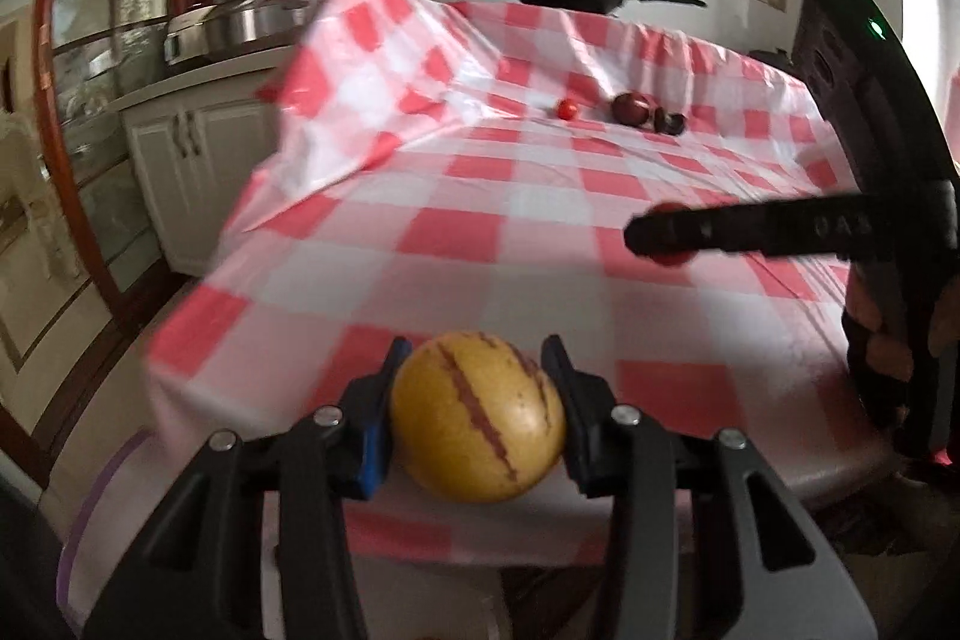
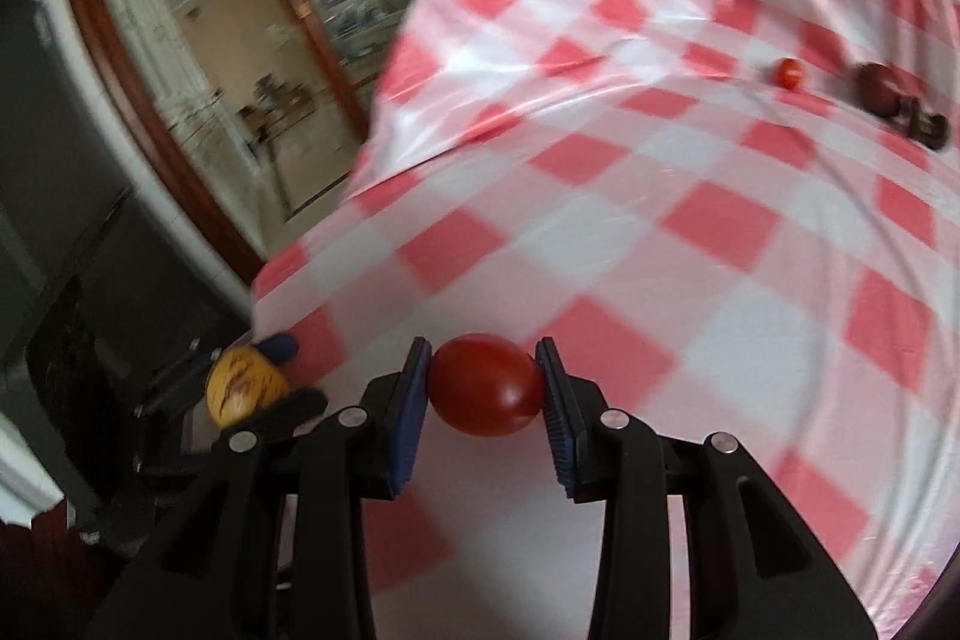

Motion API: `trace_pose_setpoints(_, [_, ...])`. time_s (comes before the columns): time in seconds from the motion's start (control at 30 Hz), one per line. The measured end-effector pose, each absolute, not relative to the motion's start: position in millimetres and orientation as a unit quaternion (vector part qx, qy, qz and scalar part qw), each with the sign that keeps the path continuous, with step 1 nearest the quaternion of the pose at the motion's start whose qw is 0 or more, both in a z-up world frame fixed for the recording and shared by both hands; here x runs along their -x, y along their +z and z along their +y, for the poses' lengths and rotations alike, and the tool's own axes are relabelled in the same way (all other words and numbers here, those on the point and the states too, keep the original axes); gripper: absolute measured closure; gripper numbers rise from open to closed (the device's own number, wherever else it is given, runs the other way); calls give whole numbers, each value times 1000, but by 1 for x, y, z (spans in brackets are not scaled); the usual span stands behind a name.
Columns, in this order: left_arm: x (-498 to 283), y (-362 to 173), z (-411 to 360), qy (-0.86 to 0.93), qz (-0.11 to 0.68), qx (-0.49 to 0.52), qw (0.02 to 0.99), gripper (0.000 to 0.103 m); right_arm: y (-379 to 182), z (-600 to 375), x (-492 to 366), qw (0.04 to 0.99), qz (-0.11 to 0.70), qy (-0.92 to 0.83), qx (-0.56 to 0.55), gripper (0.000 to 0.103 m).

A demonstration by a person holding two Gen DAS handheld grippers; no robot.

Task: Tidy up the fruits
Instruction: 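Carry the pepino and tomato to the white box and open both tools, then return both tools to the remaining fruits on the tablecloth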

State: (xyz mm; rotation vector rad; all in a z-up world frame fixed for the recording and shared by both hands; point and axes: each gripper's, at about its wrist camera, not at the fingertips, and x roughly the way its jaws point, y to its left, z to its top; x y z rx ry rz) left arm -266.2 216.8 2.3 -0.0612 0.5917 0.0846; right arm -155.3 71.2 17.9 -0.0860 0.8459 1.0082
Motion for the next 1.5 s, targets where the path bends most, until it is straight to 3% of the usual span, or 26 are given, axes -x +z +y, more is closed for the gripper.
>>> trace_pose_setpoints(0.47, [361,-31,298,155,326,100,927,58,7,181,269,691,370,594,182,67])
trace_pose_setpoints(0.77, [360,-126,331,229,524,86,816,58,-83,263,344,589,405,598,362,67])
trace_pose_setpoints(0.97, [363,-155,373,243,590,193,745,58,-120,284,332,565,463,578,365,66])
trace_pose_setpoints(1.23, [358,-156,369,254,596,171,742,54,-163,294,330,555,482,529,424,66])
trace_pose_setpoints(1.3, [357,-155,366,257,595,167,743,48,-163,293,332,553,481,528,428,64])
trace_pose_setpoints(1.4, [358,-142,365,265,575,183,752,39,-149,288,331,559,473,541,414,51])
trace_pose_setpoints(1.5, [366,-104,374,271,518,202,785,39,-114,277,332,570,467,562,376,43])
